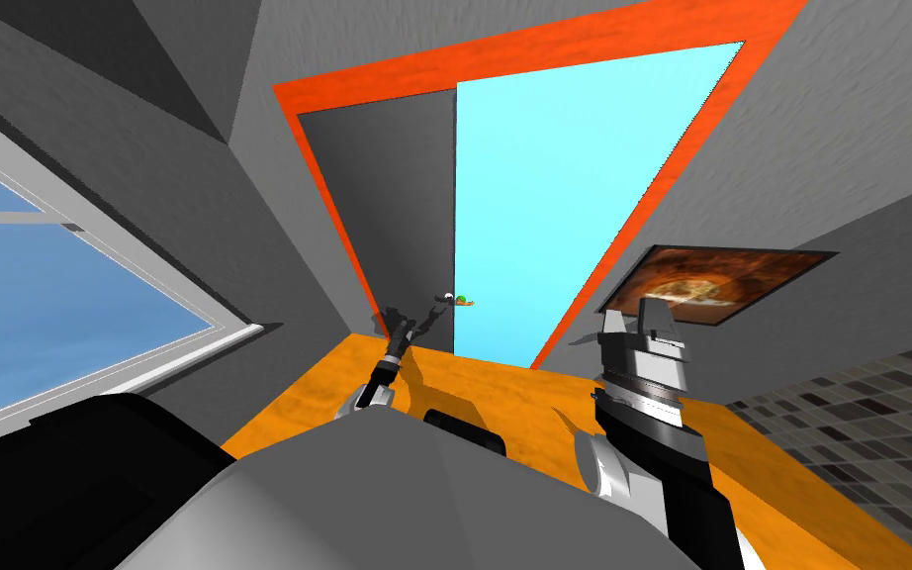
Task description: Pull the door open
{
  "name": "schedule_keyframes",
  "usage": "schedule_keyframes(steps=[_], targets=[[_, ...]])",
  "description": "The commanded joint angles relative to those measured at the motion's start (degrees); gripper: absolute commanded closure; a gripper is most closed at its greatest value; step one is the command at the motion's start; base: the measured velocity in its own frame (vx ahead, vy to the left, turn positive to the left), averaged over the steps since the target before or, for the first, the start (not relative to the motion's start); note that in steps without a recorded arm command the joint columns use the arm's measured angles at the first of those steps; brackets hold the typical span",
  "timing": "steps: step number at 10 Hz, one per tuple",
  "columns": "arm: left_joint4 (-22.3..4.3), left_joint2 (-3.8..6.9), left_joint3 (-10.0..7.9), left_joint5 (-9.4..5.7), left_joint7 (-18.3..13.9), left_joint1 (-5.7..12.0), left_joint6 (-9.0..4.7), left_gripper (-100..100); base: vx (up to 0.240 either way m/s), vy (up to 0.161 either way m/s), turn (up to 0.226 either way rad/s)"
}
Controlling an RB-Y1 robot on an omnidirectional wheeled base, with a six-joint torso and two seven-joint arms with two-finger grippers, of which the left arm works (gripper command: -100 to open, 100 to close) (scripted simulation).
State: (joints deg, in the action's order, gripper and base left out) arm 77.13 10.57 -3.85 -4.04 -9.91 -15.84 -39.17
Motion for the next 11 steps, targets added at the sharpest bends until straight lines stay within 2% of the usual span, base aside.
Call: schedule_keyframes(steps=[1,3,4,11], targets=[[-1.89,0.28,-0.10,-0.01,-0.18,0.32,-0.62,-100,0.106,-0.028,-0.053],[-4.28,0.58,-0.23,-0.03,-0.34,0.80,-1.32,-100,0.116,-0.043,-0.047],[-4.28,0.58,-0.23,-0.03,-0.34,0.80,-1.32,-100,0.076,-0.019,-0.010],[-11.88,1.51,-0.65,-0.08,-0.87,2.33,-3.55,-100,0.096,-0.022,-0.040]])
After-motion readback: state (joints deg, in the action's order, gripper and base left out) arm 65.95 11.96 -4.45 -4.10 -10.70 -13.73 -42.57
